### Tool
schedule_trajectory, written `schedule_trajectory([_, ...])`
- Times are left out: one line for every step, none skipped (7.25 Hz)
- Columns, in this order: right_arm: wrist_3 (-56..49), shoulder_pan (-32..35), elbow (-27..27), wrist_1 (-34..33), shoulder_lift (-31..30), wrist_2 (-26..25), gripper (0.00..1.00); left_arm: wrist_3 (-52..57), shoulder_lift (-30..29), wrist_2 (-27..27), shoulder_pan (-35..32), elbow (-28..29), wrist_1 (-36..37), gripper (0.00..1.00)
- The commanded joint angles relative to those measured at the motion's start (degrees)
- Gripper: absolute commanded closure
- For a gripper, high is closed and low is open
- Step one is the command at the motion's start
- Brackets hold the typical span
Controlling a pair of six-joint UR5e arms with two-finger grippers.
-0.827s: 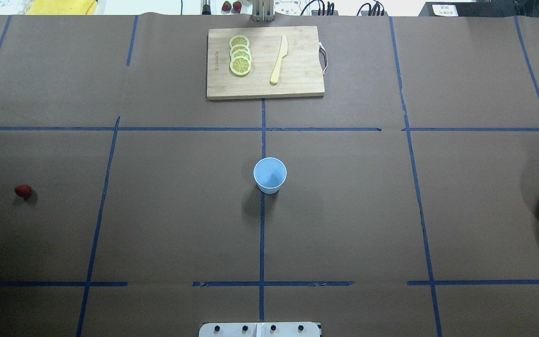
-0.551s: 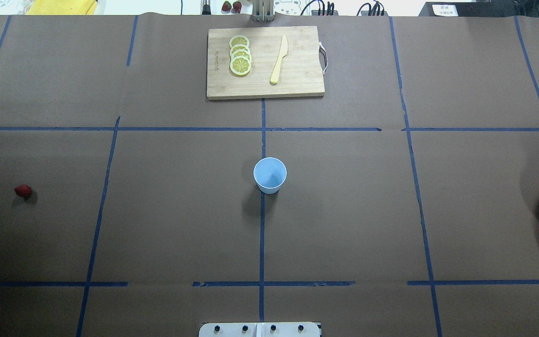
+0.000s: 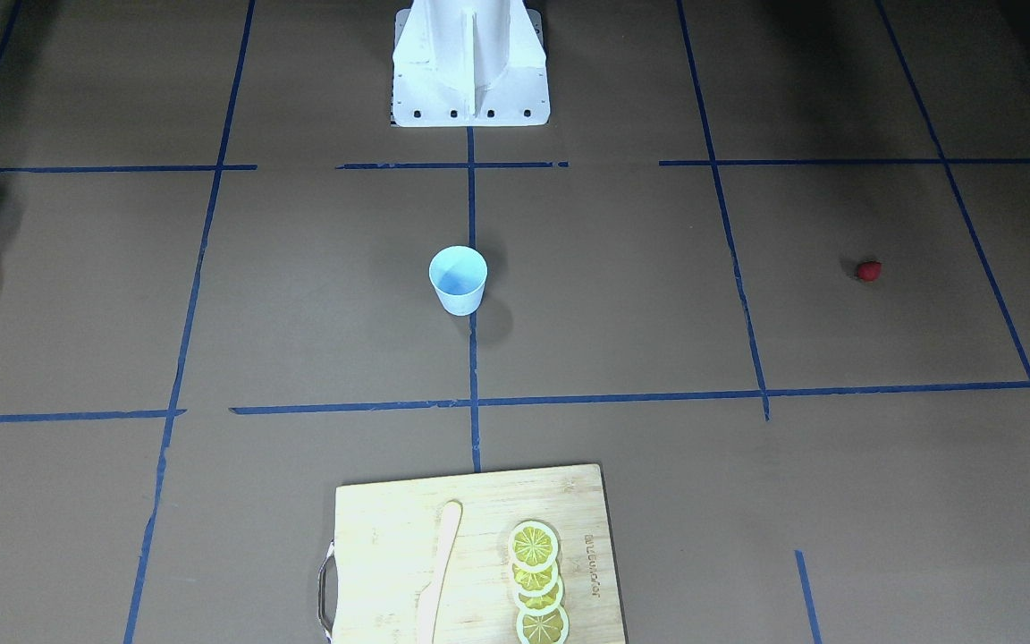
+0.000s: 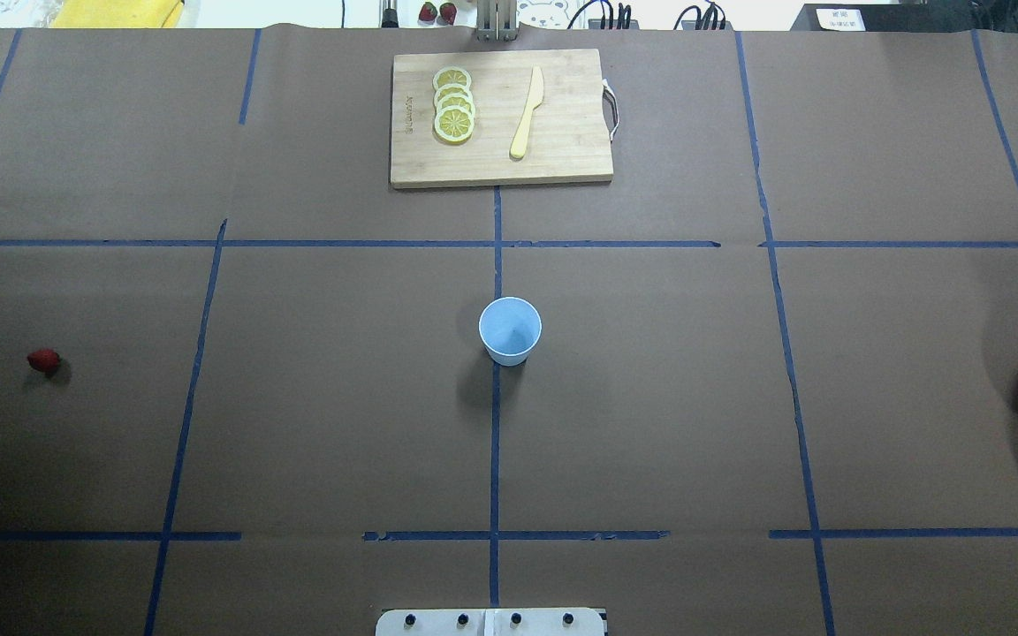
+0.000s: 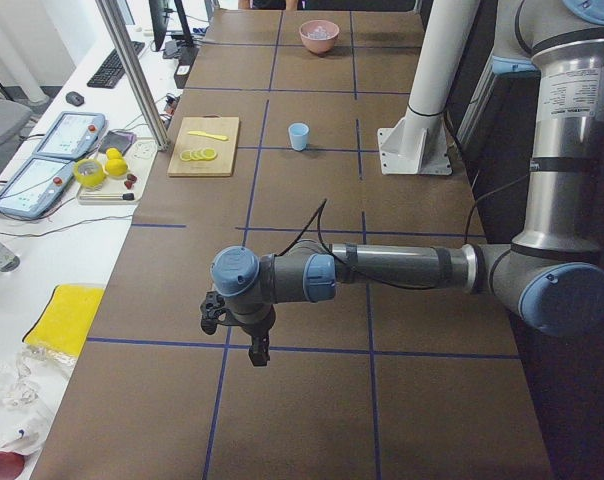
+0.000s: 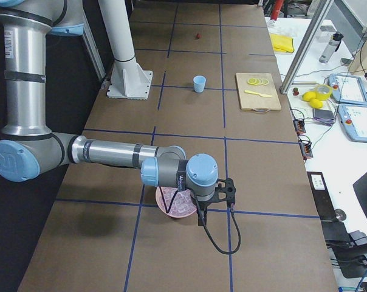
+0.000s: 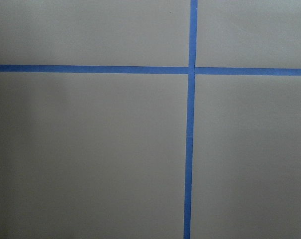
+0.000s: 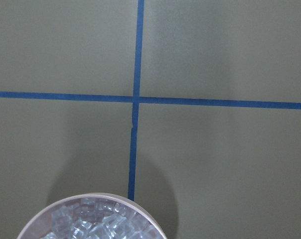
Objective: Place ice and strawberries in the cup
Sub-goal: 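Grasp an ice cube from the pink bowl with the right gripper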
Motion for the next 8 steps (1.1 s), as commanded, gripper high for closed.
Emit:
schedule_trajectory([1.81,-0.87,-1.12,5.71,-0.74,2.85,0.01,0.06,0.24,-0.06,0.0,-0.24,-0.07,0.0])
schedule_trajectory([1.81,-1.83,-0.78,7.68,-0.84,2.59,0.01,0.06,0.33,-0.06,0.0,-0.24,-0.07,0.0])
schedule_trajectory([1.81,-4.36,0.88,8.13,-0.84,1.72,0.01,-0.03,0.41,-0.06,-0.09,-0.33,-0.07,0.0])
schedule_trajectory([1.55,-7.0,1.85,8.4,-0.84,0.76,0.01,-0.03,0.41,-0.06,0.0,-0.33,-0.07,0.0])
schedule_trajectory([1.29,-9.46,4.74,8.57,-2.23,-0.38,0.01,0.06,0.41,-0.06,-0.09,-0.33,-0.16,0.0])
schedule_trajectory([1.2,-11.92,8.77,8.75,-5.12,-1.61,0.01,-0.03,0.41,-0.06,-0.09,-0.42,-0.16,0.0])
schedule_trajectory([0.5,-12.47,10.2,9.88,-7.5,-1.71,0.02,0.06,0.41,-0.06,-0.09,-0.33,-0.16,0.0])
schedule_trajectory([0.06,-13.08,10.21,14.85,-10.65,-1.8,0.02,0.06,0.41,-0.06,0.0,-0.33,-0.16,0.0])
